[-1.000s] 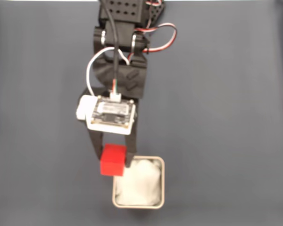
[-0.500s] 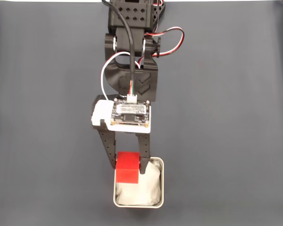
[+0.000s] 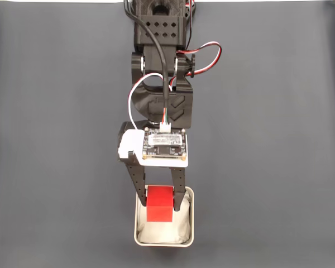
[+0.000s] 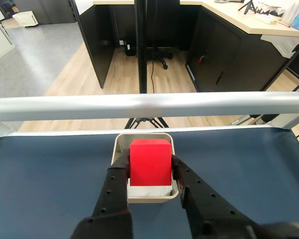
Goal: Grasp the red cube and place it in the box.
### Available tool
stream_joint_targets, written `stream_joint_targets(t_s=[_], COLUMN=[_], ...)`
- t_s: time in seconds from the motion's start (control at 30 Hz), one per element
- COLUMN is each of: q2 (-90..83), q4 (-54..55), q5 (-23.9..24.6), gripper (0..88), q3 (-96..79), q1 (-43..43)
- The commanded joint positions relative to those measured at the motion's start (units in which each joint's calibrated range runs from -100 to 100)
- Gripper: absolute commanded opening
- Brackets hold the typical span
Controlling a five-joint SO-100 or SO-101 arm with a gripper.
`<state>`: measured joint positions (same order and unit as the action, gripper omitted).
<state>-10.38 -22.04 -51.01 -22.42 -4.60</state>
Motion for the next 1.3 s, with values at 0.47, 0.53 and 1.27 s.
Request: stream_joint_targets(t_s=[0.47, 0.53, 1.27], q2=[0.76, 0.76, 0.41], q4=[2.2, 2.2, 2.45], q5=[0.0, -0.05, -0.29], gripper=[8.6, 8.6, 8.6], q3=[0.34, 0.34, -0.02], q1=[0.84, 0.84, 1.12])
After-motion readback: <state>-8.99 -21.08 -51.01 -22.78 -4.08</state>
